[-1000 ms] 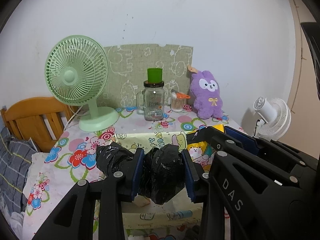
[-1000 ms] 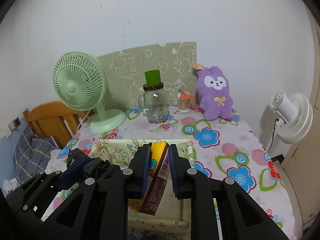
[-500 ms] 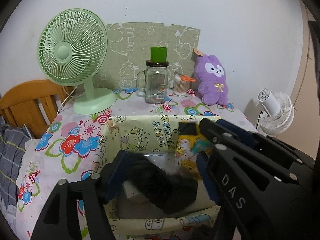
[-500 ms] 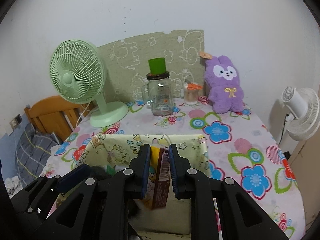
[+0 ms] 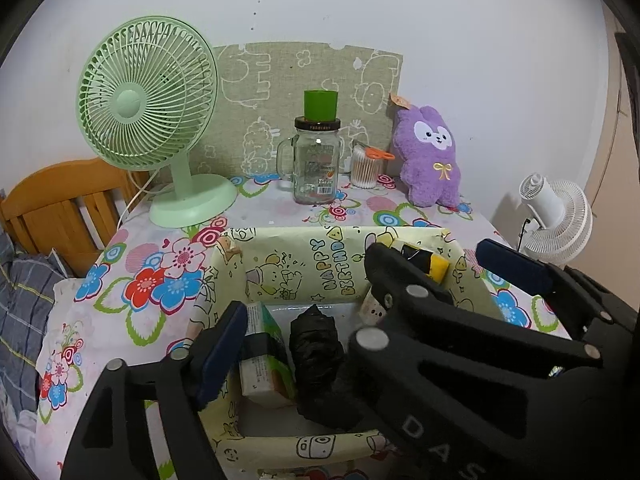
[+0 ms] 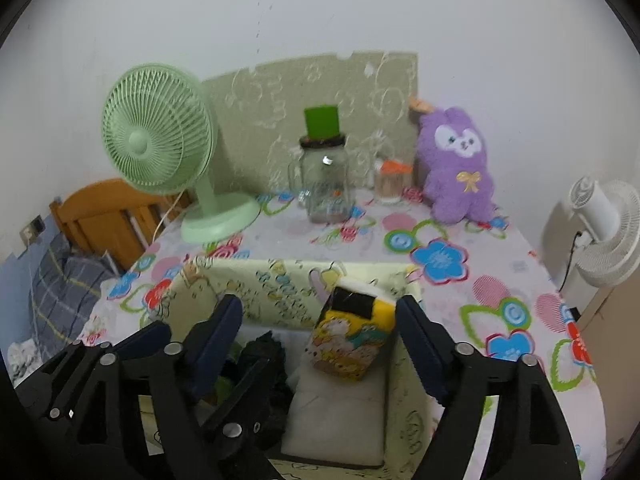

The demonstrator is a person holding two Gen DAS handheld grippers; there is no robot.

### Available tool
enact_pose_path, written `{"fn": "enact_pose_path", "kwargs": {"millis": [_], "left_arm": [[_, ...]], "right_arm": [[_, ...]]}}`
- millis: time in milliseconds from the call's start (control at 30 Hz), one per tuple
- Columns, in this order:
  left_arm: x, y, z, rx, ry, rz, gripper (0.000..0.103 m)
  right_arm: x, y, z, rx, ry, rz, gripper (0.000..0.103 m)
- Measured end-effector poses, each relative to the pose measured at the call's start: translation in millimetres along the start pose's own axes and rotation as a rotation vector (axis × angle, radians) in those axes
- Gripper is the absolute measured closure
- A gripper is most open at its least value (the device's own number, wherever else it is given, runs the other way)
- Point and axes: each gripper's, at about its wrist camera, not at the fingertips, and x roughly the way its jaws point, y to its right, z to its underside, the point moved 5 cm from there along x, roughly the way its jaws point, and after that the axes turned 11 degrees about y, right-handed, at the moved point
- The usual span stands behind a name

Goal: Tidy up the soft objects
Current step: 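Lower both items into the fabric box and open both tools, then withdraw both tools from the box toward the remaining items on the table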

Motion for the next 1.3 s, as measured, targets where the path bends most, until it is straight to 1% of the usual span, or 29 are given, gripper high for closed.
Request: {"fn": "enact_pose_path", "kwargs": {"millis": [67, 100, 167, 200, 233, 333, 467, 633, 733, 1300], "left_arm": [[-1.6, -0.2, -0.6, -0.005, -0.006, 0.004, 0.013], [-2.7, 0.7, -1.2, -0.005, -0.003, 0.005, 0.012], [-8.1, 2.3, -3.5, -0.002, 0.01, 0.005, 0.009], [-10.8, 3.3, -4.6, 0.001, 0.017, 0.003, 0.008], [-14.4, 4.0, -6.3, 0.005, 0.025, 0.0, 0.006], [-21.2, 4.7, -9.4, 0.008, 0.038, -0.012, 0.001], [-35.5, 6.5, -14.0, 0.02, 0.065, -0.02, 0.0], [-48.0, 9.0, -15.2, 0.04, 0.032, -0.024, 0.0], [-61.9, 10.4, -17.5, 0.052, 0.063, -0.04, 0.0], [-108.6, 18.3, -22.6, 0.063, 0.14, -0.05, 0.0]], "right_arm": [[-4.0, 0.4, -0.8, -0.012, -0.015, 0.01, 0.019], [-6.4, 0.7, -1.8, -0.015, -0.016, 0.013, 0.019], [-12.8, 1.1, -3.8, -0.019, -0.013, 0.019, 0.015], [-15.8, 1.6, -4.9, -0.02, -0.007, 0.025, 0.01], [-19.5, 1.8, -6.0, -0.02, 0.003, 0.031, 0.007], [-31.1, 1.9, -9.9, -0.026, 0.023, 0.04, 0.004], [-45.1, 0.5, -15.5, -0.033, 0.046, 0.041, 0.0], [-60.6, -1.2, -21.3, -0.039, 0.064, 0.035, 0.0], [-71.0, -4.6, -24.0, -0.046, 0.077, 0.026, 0.0], [-121.9, -12.3, -32.3, -0.059, 0.125, 0.017, 0.0]]}}
